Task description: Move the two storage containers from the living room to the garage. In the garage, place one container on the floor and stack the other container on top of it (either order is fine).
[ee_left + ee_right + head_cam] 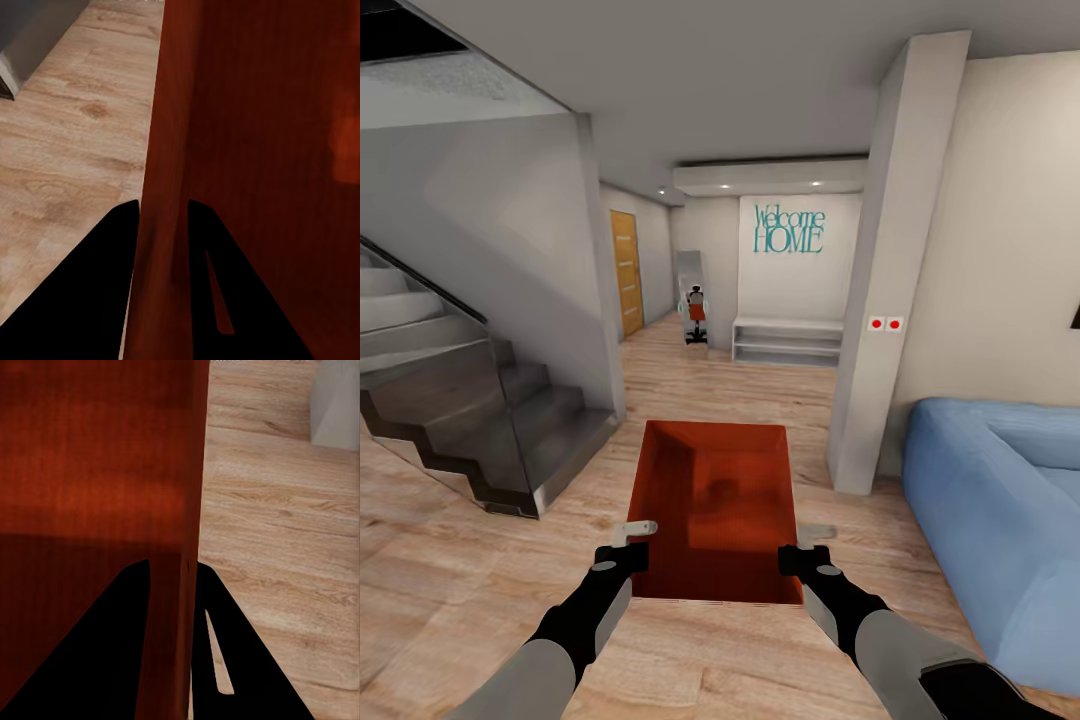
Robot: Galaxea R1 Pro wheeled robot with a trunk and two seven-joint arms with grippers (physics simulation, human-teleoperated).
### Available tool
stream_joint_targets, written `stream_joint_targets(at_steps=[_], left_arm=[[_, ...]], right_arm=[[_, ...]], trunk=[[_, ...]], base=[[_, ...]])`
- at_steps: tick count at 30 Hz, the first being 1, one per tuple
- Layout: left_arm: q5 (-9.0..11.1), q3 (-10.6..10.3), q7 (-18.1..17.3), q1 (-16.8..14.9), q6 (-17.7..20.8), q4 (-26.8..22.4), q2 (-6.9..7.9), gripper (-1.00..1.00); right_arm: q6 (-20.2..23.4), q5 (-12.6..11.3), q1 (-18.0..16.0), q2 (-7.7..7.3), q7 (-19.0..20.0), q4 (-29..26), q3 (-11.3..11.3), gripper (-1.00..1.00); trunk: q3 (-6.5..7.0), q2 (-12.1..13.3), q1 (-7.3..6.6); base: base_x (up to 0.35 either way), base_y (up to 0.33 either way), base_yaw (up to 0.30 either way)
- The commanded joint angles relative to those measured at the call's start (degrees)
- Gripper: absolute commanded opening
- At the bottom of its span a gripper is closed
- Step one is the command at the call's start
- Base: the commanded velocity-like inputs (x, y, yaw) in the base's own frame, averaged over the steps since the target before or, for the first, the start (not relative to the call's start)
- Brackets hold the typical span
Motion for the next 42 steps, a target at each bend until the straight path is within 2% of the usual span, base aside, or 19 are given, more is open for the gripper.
stream_joint_targets(at_steps=[1,42], left_arm=[[3.5,0.76,2.03,-0.02,0.44,-0.02,-0.09,-1.0],[3.56,0.76,2.03,-0.02,0.43,-0.03,-0.09,-1.0]], right_arm=[[-3.35,0.09,-0.05,0.03,-4.71,-0.11,-1.9,-1.0],[-3.44,0.01,-0.05,0.01,-4.71,-0.06,-1.9,-1.0]], trunk=[[-0.09,-0.07,0.05],[-0.09,-0.07,0.05]], base=[[0.322,0.0,0.0],[0.322,0.0,0.0]])
